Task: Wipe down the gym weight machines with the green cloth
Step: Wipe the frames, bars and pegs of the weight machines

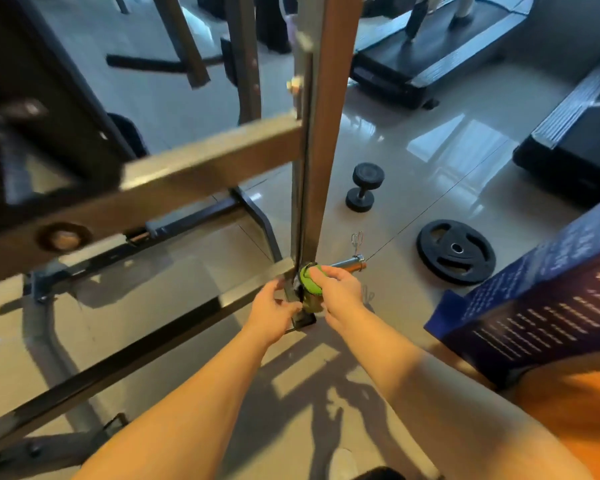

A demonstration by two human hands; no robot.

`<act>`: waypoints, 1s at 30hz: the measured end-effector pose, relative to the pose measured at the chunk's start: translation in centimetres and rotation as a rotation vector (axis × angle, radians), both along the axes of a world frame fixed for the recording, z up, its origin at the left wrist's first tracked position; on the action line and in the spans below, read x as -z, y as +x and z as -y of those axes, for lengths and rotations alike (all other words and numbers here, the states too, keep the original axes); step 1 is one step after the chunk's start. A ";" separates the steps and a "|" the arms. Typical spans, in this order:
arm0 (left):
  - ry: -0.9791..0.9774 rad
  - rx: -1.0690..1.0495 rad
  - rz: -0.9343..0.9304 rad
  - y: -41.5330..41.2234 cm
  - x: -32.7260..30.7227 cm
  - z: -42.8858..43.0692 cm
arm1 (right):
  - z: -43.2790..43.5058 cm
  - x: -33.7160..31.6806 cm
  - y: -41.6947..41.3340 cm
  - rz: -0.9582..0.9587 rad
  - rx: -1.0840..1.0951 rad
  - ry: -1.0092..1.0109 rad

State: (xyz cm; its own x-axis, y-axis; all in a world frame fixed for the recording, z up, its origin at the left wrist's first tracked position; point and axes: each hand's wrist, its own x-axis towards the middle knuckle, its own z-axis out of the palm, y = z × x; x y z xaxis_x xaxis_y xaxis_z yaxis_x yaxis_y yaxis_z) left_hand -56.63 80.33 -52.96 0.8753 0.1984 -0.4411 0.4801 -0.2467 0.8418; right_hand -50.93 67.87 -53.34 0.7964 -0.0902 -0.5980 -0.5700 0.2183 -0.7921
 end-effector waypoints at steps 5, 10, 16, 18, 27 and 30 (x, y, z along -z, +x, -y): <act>0.070 0.074 0.049 -3.5 -13.2 -0.7 | -0.1 -12.9 -3.3 -0.150 -0.075 0.070; 0.084 0.060 0.105 -5.8 -22.3 -2.3 | -0.1 -25.6 -6.1 -0.155 -0.323 0.113; 0.069 0.033 0.187 -6.6 -29.9 -4.5 | 1.3 -33.1 -7.1 -0.001 -0.501 0.281; 0.073 0.054 0.227 -6.4 -32.4 -5.2 | 1.1 -34.4 -6.3 0.017 -0.508 0.288; 0.144 0.009 0.416 -4.0 -46.0 -8.8 | -3.6 -45.8 -4.6 0.253 -0.543 0.236; 0.168 -0.034 0.522 -3.1 -50.4 -10.0 | -5.8 -50.3 -4.7 0.326 -0.537 0.140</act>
